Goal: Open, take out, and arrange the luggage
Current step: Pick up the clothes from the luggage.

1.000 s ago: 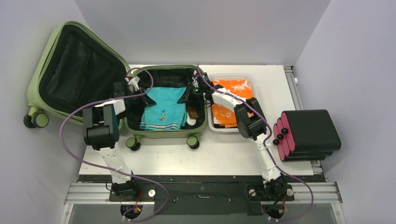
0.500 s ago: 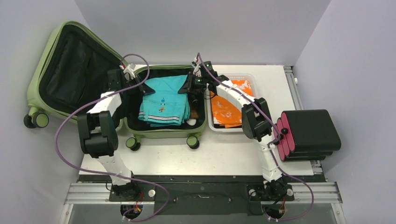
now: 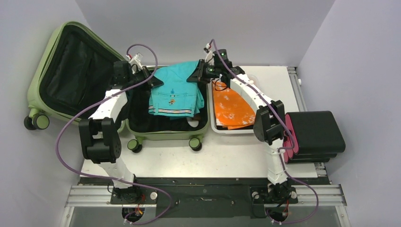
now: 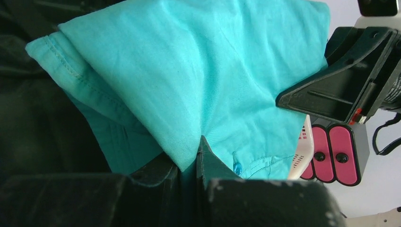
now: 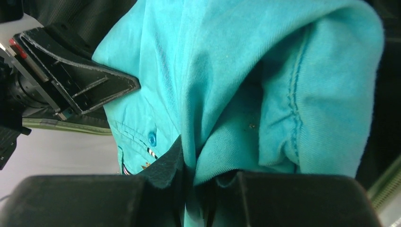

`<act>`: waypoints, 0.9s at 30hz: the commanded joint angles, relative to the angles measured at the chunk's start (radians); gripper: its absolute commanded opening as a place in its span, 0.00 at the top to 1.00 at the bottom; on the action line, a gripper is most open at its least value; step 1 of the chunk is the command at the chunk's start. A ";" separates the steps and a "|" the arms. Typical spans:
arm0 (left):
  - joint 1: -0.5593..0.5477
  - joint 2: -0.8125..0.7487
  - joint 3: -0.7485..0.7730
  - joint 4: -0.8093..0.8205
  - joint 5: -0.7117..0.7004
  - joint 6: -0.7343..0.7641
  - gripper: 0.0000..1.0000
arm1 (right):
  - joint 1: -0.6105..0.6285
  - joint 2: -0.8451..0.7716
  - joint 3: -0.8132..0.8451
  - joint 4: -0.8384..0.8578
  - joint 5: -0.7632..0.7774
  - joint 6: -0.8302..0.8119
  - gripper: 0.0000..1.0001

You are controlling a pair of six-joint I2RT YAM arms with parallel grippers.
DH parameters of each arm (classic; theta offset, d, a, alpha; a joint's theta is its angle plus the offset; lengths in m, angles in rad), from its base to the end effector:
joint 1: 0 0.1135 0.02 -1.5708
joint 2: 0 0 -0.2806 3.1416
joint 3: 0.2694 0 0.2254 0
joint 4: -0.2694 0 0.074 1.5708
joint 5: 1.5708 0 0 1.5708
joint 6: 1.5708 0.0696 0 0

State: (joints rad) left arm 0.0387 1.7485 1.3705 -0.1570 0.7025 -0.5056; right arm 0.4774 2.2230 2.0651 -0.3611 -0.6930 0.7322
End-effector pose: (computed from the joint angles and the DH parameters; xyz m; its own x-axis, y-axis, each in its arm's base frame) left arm 0.4045 -0.0293 0.3004 -0.7004 -0.3970 -0.5931 0.2134 0.6765 -0.7049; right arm 0.4459 0.2807 0.2983 -0.8933 0.1169 -0.4339 -0.3348 0.4710 0.8161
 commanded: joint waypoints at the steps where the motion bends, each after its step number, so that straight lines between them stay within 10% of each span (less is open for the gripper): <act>1: -0.065 0.011 0.038 0.079 -0.018 -0.005 0.99 | -0.038 -0.101 0.027 0.033 0.022 -0.033 1.00; 13: -0.109 0.355 0.070 0.197 -0.071 0.040 0.31 | -0.111 -0.036 -0.009 -0.040 0.116 -0.130 1.00; 15: -0.105 0.409 0.102 0.213 -0.074 0.054 0.04 | -0.124 -0.031 -0.003 -0.056 0.134 -0.154 1.00; 27: -0.074 0.650 0.236 0.674 0.235 -0.310 0.04 | -0.206 -0.035 -0.012 -0.076 0.140 -0.200 1.00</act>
State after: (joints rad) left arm -0.0418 2.3459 1.5902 0.3470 0.8555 -0.6895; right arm 0.3225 2.2200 2.0399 -0.5072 -0.5842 0.5640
